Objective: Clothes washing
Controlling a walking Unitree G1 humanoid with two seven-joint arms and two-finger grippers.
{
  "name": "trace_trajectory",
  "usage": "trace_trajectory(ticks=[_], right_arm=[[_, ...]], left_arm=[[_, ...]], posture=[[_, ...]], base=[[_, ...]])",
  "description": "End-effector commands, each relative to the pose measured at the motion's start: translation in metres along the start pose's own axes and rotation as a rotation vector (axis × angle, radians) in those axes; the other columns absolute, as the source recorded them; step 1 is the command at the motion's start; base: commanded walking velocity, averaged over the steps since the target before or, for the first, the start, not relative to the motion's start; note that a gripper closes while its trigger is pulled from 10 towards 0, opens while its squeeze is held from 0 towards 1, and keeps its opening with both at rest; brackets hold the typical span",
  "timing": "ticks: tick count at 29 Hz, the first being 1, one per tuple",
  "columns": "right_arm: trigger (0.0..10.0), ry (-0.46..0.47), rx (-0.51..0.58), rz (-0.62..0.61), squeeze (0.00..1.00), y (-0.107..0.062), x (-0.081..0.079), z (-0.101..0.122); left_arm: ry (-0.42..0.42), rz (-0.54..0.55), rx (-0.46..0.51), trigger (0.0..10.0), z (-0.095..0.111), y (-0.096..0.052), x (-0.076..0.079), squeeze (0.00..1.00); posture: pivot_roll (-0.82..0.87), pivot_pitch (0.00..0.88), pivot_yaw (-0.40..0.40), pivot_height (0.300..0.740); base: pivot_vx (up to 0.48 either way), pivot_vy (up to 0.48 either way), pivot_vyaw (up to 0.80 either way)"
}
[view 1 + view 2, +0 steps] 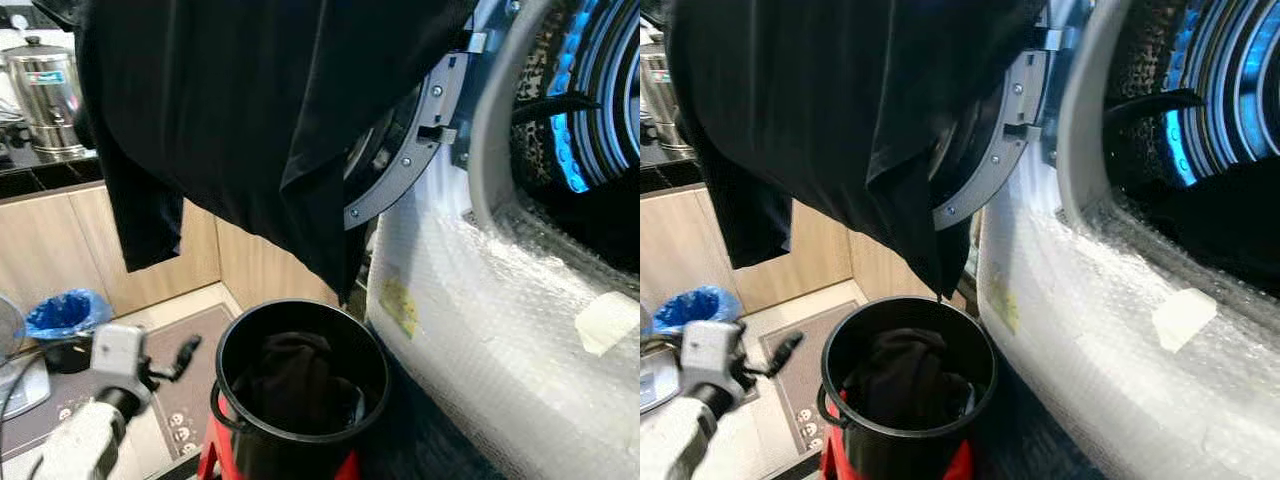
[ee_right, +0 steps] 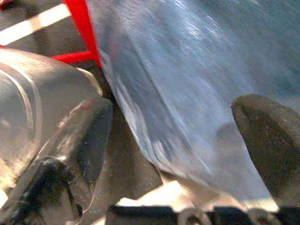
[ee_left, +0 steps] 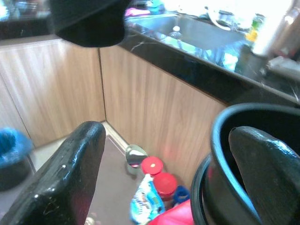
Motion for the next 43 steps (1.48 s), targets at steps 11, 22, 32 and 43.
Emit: trace_trajectory(ticks=[11,22,32,43], right_arm=[[10.0,0.007,0.085,-0.02,0.0,-0.028,0.021,-0.003],[10.0,0.011,0.09,-0.015,0.0,-0.032,0.021,-0.006],[10.0,0.044,0.056,-0.036,0.0,-0.053,0.021,-0.034],[10.0,0.075,0.05,-0.045,0.0,-0.061,0.016,-0.046]], left_arm=[[-0.121,-0.101,-0.078,10.0,0.013,0.05,0.001,0.0],[-0.136,-0.129,-0.088,10.0,0.014,0.057,0.002,0.0],[-0.171,-0.276,-0.162,10.0,0.039,0.087,0.036,0.0],[-0.091,-0.588,-0.161,10.0,0.066,0.087,0.098,0.0]], posture=[[-0.1,0.092,-0.112,0.74],[-0.11,0.097,-0.11,0.74],[-0.16,0.139,-0.086,0.74],[-0.17,0.182,-0.065,0.74]], base=[[0.0,0.0,0.0],[0.0,0.0,0.0],[0.0,0.0,0.0],[0.0,0.0,0.0]])
Point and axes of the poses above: a point about 5 cm out from each wrist's last joint towards the gripper, its own y axis pointing out of the wrist towards the gripper, its own z axis along the axis of the wrist's last joint, x = y × z, the point moved 6 cm from there along y, pointing out of the wrist towards the gripper, and after that the axes turned 12 degrees about y, right-handed, at the moved point
